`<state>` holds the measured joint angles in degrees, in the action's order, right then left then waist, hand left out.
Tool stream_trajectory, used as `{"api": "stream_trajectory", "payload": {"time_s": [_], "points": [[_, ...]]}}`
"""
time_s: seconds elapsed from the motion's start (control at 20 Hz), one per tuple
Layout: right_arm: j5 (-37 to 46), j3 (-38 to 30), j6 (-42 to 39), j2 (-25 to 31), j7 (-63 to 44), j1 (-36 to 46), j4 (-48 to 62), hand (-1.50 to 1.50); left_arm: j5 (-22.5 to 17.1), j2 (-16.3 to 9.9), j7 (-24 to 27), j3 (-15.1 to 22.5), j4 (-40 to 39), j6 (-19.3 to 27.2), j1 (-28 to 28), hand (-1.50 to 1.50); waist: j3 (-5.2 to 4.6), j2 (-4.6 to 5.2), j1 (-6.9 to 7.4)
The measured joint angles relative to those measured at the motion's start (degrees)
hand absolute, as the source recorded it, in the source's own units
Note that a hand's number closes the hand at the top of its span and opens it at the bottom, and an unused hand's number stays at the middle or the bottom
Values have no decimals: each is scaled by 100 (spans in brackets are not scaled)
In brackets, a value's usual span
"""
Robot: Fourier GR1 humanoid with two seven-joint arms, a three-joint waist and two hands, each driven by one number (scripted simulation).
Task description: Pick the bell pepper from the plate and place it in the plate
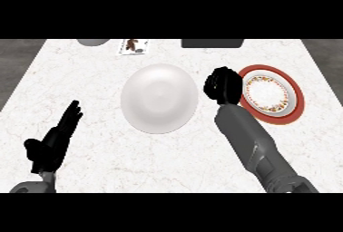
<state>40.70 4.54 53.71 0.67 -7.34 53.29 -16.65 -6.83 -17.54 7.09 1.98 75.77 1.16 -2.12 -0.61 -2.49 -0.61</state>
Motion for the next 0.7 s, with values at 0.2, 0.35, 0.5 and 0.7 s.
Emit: {"api": "stream_trajectory", "payload": {"time_s": [0.2,0.35,0.5,0.7], "points": [[110,549,-251,-40,-1137,582,15,150,90,113,-26,129,32,40,-115,0,21,60,193],[142,1061,-528,-52,-2047,930,-140,150,116,121,-21,150,-40,-4,-246,0,31,114,313],[105,1681,-839,-55,-2936,1109,-483,150,121,146,60,164,-118,-80,-329,0,40,170,407],[6,2365,-825,-47,-3933,1120,-1047,150,138,149,59,144,-251,-136,-511,0,47,235,462]]}}
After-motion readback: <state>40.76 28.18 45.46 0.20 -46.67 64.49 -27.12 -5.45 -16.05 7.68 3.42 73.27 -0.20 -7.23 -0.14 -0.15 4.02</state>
